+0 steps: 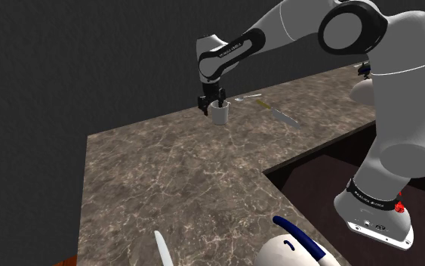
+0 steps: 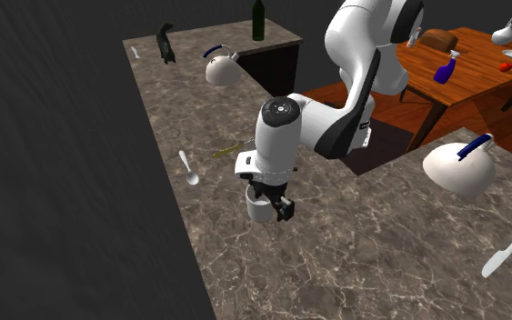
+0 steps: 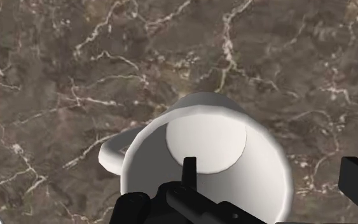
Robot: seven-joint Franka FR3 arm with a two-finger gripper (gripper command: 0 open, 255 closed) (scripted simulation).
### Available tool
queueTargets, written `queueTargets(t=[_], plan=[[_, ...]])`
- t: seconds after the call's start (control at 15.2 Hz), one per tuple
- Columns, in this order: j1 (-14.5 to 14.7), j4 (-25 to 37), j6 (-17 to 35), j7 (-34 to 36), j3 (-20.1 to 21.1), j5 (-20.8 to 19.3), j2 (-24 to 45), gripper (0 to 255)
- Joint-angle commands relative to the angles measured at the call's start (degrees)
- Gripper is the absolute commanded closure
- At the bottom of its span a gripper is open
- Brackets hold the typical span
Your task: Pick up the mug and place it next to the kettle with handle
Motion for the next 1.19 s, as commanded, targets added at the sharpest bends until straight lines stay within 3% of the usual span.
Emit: queueTargets(t=[0.0,0.4,0.46,1.12], plan=[[0.03,-0.19,0.29,0.06,0.01,-0.01,0.06,0],[0.03,-0.19,0.28,0.06,0.01,-0.01,0.06,0],[0.03,-0.19,0.28,0.06,0.01,-0.01,0.06,255],[0.03,0.13,-0.34,0.02,0.02,0.01,-0.25,255]])
